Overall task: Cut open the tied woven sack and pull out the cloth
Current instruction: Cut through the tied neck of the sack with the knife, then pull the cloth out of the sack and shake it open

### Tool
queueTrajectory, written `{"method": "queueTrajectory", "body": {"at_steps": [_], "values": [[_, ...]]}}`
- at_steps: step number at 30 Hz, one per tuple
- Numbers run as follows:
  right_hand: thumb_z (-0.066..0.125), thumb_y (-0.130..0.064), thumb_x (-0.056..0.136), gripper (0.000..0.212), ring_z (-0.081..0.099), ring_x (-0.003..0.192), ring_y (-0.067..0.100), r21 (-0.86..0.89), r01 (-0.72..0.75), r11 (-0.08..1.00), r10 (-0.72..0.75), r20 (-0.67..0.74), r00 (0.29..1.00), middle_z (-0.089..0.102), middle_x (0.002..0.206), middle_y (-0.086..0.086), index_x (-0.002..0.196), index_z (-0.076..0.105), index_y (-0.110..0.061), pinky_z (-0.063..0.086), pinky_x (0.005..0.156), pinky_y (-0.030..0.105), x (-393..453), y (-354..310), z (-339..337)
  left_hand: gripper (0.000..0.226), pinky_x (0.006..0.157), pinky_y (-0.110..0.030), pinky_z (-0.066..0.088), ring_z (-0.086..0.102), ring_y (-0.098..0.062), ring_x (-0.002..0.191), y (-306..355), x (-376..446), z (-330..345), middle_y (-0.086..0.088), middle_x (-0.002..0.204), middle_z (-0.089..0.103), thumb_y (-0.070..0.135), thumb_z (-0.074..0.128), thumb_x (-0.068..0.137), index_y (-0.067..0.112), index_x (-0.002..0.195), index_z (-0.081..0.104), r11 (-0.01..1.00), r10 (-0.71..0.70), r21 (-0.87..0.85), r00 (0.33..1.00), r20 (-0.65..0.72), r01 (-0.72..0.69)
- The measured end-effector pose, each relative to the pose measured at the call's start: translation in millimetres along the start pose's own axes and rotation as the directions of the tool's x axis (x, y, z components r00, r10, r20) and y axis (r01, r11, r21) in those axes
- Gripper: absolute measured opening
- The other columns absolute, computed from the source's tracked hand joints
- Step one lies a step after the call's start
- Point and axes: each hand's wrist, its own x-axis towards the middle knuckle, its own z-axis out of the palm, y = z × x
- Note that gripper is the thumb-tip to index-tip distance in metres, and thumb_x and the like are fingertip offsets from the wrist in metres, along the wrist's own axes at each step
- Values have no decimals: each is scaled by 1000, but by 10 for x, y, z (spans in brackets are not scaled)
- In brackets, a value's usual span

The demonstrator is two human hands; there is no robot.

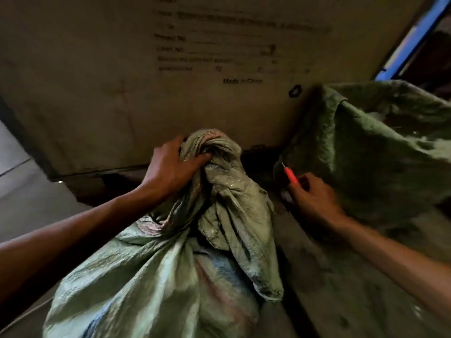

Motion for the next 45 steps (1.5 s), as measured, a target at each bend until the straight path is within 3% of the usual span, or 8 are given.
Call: {"method": "queueTrajectory", "body": {"at_steps": [6, 16, 19, 22, 25, 33, 37, 45], "values": [[57, -34, 89, 40, 60, 104, 34, -516, -72, 854, 267, 314, 911, 63, 114, 24, 108, 56, 0, 44, 78, 37, -363, 1347, 344, 39, 77, -24, 39, 57, -11, 90, 29, -112, 317, 8, 97, 61, 44, 66, 80, 22, 112, 60, 999, 46, 6, 996, 78, -47], [61, -41, 84, 33, 60, 97, 32, -475, -53, 878, 233, 328, 916, 62, 103, 15, 95, 57, -10, 41, 72, 34, -697, 1630, 795, 38, 67, -14, 39, 57, -5, 87, -4, -289, 280, 11, 96, 62, 42, 67, 81, 22, 112, 61, 989, 115, 76, 987, 113, -125], [49, -56, 85, 44, 60, 66, 22, -64, -63, 996, 71, 141, 987, 60, 65, 5, 62, 55, -19, 37, 60, 31, -507, 1099, 657, 37, 72, -21, 41, 59, -7, 87, -44, -271, 203, 11, 94, 64, 46, 66, 79, 25, 110, 63, 987, 120, 97, 990, 77, -127], [49, -61, 82, 45, 58, 80, 9, 362, 90, 928, -114, 46, 992, 64, 85, -5, 93, 66, -21, 45, 68, 23, -306, 199, 478, 38, 77, -31, 49, 63, -14, 91, -60, -207, 125, 6, 98, 69, 49, 63, 80, 23, 108, 64, 987, 116, 104, 993, 35, -119], [67, -41, 79, 60, 58, 111, 14, 249, 319, 914, -385, 289, 876, 61, 121, -4, 132, 47, -21, 48, 91, 28, -319, -456, 481, 36, 78, -30, 47, 62, -16, 95, -46, -112, 31, 2, 101, 70, 46, 64, 81, 22, 108, 64, 991, 94, 90, 995, 21, -95], [61, -16, 81, 45, 52, 113, 25, -79, 697, 713, -671, 210, 711, 56, 124, 9, 126, 54, -17, 43, 99, 48, 396, -1251, -682, 36, 60, 2, 37, 48, 31, 68, -50, 178, -782, 31, 63, 61, 31, 65, 65, 25, 100, 70, 948, 217, 220, 972, 87, -232], [65, -25, 83, 27, 61, 84, 26, -339, 860, 381, -862, 207, 463, 62, 104, 7, 109, 59, -16, 53, 69, 46, 367, -1918, -1370, 4, 50, -5, 39, 54, 16, 57, 375, 370, -982, 15, 65, 61, 22, 67, 79, 24, 82, 67, 946, 221, 216, 969, 110, -240], [46, 0, 68, 25, 57, 86, 37, -337, 936, 106, -859, 443, 257, 57, 92, 20, 92, 54, -2, 52, 66, 47, 286, -3439, -2999, 27, 54, -25, 39, 57, -14, 70, 2019, 629, -1926, -2, 64, 59, 1, 60, 77, 19, 57, 55, 973, -147, 199, 982, 122, 121]]}}
